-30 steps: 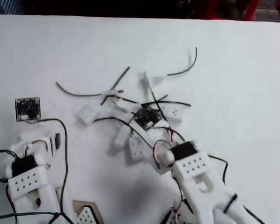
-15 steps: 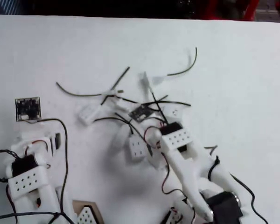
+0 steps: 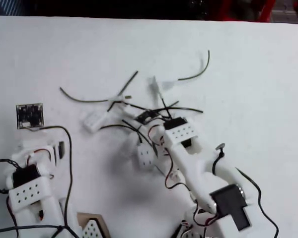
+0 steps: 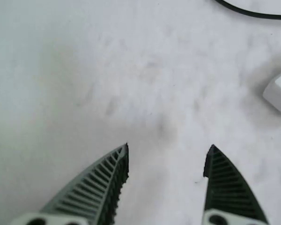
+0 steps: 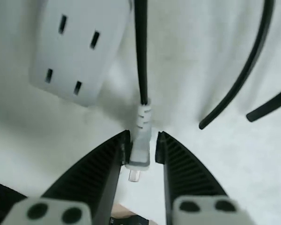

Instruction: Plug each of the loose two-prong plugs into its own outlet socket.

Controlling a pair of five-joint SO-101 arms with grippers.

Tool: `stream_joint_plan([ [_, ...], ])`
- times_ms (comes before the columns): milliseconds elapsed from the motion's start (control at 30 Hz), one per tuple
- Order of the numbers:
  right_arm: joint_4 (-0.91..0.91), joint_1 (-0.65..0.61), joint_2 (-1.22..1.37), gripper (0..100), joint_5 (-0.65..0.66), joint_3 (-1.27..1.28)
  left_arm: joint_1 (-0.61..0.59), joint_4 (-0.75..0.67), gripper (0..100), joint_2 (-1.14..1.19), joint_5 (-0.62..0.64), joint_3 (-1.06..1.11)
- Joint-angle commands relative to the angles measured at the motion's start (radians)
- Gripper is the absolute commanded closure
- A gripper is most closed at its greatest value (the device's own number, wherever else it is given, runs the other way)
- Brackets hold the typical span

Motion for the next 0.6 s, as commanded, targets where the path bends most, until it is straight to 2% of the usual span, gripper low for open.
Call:
stream_joint_plan([
  [0,0.015,-0.002,0.005,94.7,0.009,-0.052,0.001,-0.018,74,-0.021,0.003,-0.005],
  [400,0.137,-0.007,-0.002,98.1,0.072,-0.055,0.001,-0.018,74,-0.021,0.003,-0.005],
  [567,0.232,-0.001,-0.002,98.1,0.072,-0.158,0.001,-0.018,74,-0.021,0.003,-0.005],
])
